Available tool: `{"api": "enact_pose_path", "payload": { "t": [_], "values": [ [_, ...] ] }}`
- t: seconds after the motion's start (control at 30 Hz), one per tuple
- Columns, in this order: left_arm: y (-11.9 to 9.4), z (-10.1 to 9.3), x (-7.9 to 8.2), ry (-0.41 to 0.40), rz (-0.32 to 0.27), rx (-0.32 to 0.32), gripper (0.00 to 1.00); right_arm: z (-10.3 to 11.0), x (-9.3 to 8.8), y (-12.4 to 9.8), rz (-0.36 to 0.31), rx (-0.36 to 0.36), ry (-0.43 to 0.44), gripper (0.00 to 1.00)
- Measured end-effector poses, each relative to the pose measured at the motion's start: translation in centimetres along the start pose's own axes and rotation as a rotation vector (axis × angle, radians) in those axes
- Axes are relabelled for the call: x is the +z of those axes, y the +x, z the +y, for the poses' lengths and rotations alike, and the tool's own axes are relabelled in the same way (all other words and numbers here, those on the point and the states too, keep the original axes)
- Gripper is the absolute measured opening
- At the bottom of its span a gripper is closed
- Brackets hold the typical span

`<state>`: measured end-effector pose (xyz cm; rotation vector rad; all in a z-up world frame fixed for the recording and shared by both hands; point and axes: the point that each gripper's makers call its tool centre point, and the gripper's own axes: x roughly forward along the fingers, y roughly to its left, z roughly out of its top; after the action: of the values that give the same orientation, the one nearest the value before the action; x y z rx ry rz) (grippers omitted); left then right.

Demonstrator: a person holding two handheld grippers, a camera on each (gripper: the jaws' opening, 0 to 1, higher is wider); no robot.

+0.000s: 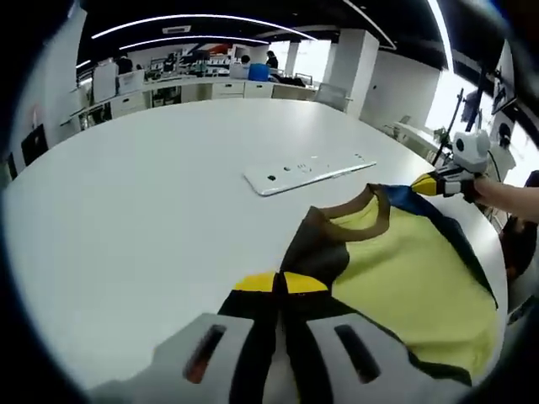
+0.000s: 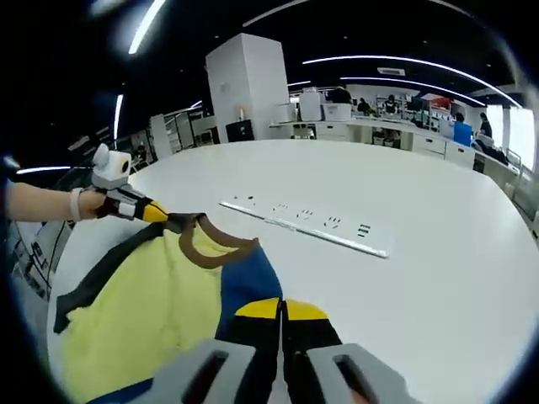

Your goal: Fold the garment on the visible template until the final outline fits inside the template.

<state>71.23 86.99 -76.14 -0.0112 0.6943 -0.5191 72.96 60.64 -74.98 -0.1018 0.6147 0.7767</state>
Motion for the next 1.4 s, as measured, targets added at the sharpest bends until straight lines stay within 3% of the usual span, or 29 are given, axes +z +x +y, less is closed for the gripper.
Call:
{"api": "enact_pose_path", "payload": {
  "t": [0.33, 0.4, 0.43, 0.5, 0.57, 0.63, 0.83, 0.93, 1.4],
  "values": [
    [0.2, -0.2, 0.1, 0.017, -0.016, 0.004, 0.00, 0.3, -0.4, 0.0, 0.005, 0.015, 0.024, 0.00],
    [0.1, -0.3, 0.3, 0.022, -0.020, 0.000, 0.04, 0.8, -0.2, -0.2, -0.017, 0.032, 0.030, 0.00],
    [0.1, -0.3, 0.4, 0.029, -0.023, 0.004, 0.10, 1.0, 0.7, -0.3, -0.080, 0.031, 0.027, 0.02],
    [-0.1, -0.4, 0.7, 0.079, -0.034, 0.008, 0.21, 1.3, 0.8, -0.6, -0.088, 0.041, 0.049, 0.18],
    [-0.2, -0.5, 0.9, 0.054, -0.037, 0.006, 0.40, 1.6, 1.0, -0.9, -0.104, 0.052, 0.051, 0.34],
    [-0.5, -1.3, 1.3, 0.023, -0.052, -0.032, 0.50, 1.8, 1.1, -1.0, -0.116, 0.053, 0.047, 0.46],
    [-1.2, -2.6, 1.3, 0.035, -0.044, -0.070, 0.76, 2.6, 0.8, -1.9, -0.112, 0.062, 0.041, 0.70],
    [-1.7, -3.4, 1.5, 0.052, -0.041, -0.093, 0.89, 2.8, 0.4, -2.3, -0.098, 0.058, 0.017, 0.72],
    [-5.6, -5.7, 2.7, 0.098, -0.061, -0.139, 0.88, 3.9, 1.5, -5.5, -0.115, 0.048, -0.007, 0.70]
  ]
}}
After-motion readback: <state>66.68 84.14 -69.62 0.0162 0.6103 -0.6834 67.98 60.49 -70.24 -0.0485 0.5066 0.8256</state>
